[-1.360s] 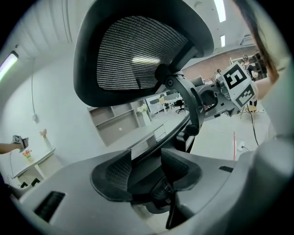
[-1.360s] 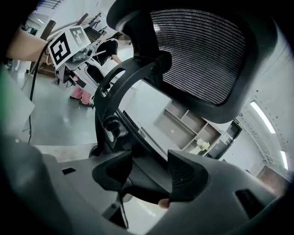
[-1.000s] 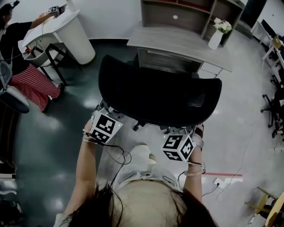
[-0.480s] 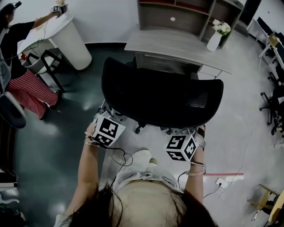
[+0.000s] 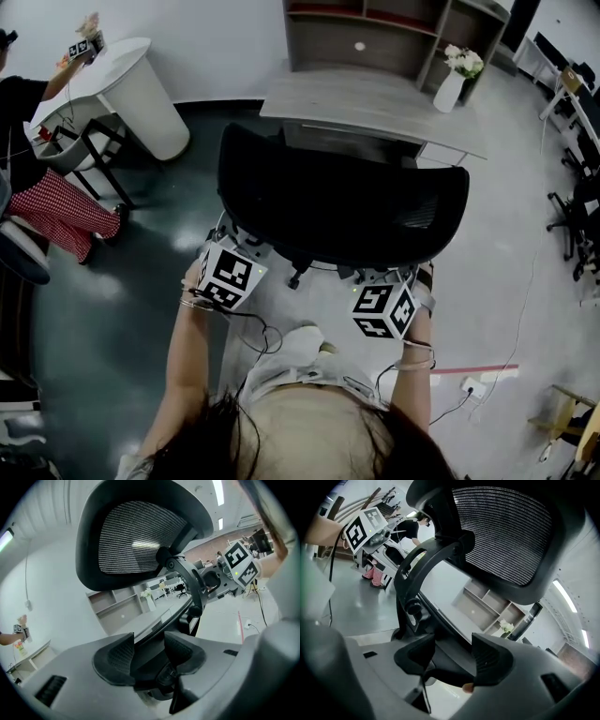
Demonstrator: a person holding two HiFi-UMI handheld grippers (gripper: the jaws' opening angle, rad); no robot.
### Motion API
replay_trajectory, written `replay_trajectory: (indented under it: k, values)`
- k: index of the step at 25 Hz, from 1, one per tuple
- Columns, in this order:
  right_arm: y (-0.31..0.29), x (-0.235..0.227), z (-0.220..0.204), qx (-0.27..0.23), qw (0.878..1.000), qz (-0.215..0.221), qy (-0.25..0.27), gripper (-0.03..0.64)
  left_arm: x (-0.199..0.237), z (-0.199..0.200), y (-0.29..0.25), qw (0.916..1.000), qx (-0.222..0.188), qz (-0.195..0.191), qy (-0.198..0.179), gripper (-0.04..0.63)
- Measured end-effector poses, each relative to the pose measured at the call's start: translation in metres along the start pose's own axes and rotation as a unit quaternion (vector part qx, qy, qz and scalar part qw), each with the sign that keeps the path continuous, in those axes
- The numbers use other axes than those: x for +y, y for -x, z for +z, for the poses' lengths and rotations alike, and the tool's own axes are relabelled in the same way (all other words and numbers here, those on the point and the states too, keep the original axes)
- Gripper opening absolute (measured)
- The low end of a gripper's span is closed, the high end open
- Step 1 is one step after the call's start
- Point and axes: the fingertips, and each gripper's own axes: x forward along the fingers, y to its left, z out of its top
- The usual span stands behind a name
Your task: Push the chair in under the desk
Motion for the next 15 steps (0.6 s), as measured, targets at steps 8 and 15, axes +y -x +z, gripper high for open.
replay_trajectory:
  k: [8,15]
  values:
    - [-0.012,-0.002,0.007,0.005,1.000,-0.004,-0.003,0.233,0.012,-0.001,-0.009,1.0000,-0.009,0.000,-0.001,0.201]
    - [-0.021,-0.004,0.011,0.005,1.000,-0.006,-0.004,0.233,0.020,-0.001,-0.015,0.9999,-0.010,-0.002,-0.003,0.201]
